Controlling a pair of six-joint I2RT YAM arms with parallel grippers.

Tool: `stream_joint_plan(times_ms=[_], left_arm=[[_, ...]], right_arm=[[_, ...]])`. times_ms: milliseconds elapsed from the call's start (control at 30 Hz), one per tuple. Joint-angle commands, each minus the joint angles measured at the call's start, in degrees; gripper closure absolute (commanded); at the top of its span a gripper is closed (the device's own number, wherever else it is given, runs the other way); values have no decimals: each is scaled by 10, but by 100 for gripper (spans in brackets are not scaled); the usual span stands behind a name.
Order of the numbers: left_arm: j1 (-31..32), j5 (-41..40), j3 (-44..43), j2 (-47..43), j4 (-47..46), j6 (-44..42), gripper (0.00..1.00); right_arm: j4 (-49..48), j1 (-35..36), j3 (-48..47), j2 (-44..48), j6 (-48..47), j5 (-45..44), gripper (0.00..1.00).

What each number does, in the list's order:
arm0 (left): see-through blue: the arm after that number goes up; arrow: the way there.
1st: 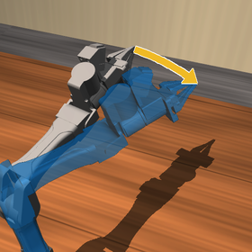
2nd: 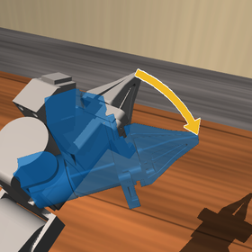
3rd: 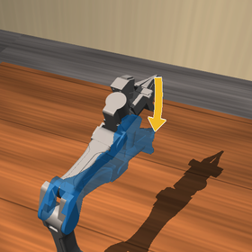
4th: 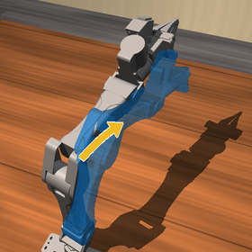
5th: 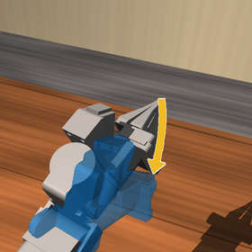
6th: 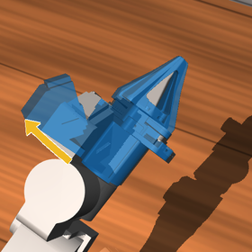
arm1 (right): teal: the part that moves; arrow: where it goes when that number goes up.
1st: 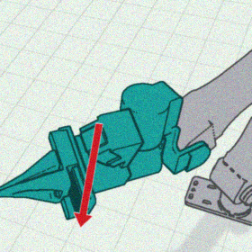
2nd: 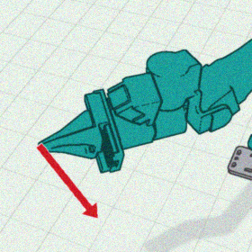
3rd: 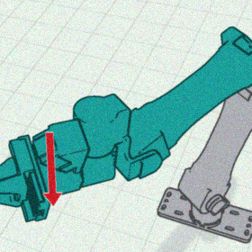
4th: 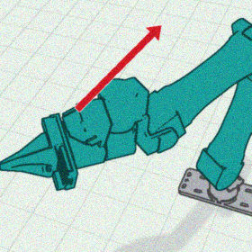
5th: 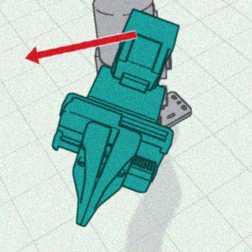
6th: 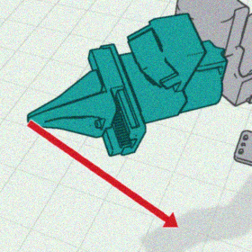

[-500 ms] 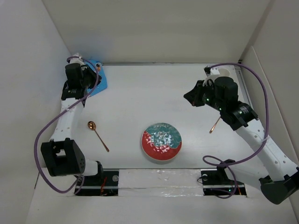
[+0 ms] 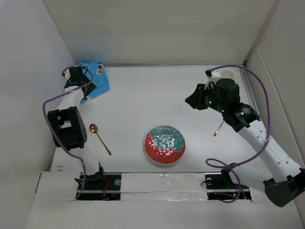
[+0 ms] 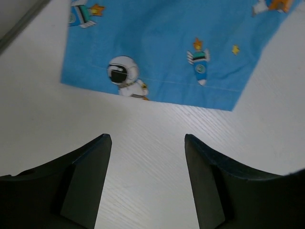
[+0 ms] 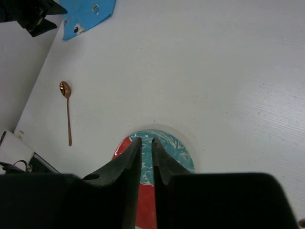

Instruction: Set the dinner table for one person

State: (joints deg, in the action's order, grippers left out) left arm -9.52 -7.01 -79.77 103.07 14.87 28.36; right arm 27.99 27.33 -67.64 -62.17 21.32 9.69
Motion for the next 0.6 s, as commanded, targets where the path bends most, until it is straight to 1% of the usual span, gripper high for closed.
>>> stream_joint_plan(times_ms=[0, 100, 133, 400, 467, 567], left_arm=[[-54, -12, 29, -20, -16, 36, 40], [-79, -19, 30, 10, -15, 39, 40], [-79, -22, 26, 21, -6, 39, 40], [-84, -50, -45, 130, 18, 42, 40], [-84, -48, -78, 161, 38, 47, 41], [-84, -49, -111, 182, 46, 52, 41]], right_arm=[[-13, -4, 10, 15, -9, 5, 68], [-27, -4, 31, 21, -6, 15, 57], [-28, -4, 35, 21, -5, 16, 56], [-20, -4, 23, -1, -15, 30, 56], [-16, -4, 23, -6, -16, 31, 56], [-16, -4, 24, -6, -16, 34, 57]])
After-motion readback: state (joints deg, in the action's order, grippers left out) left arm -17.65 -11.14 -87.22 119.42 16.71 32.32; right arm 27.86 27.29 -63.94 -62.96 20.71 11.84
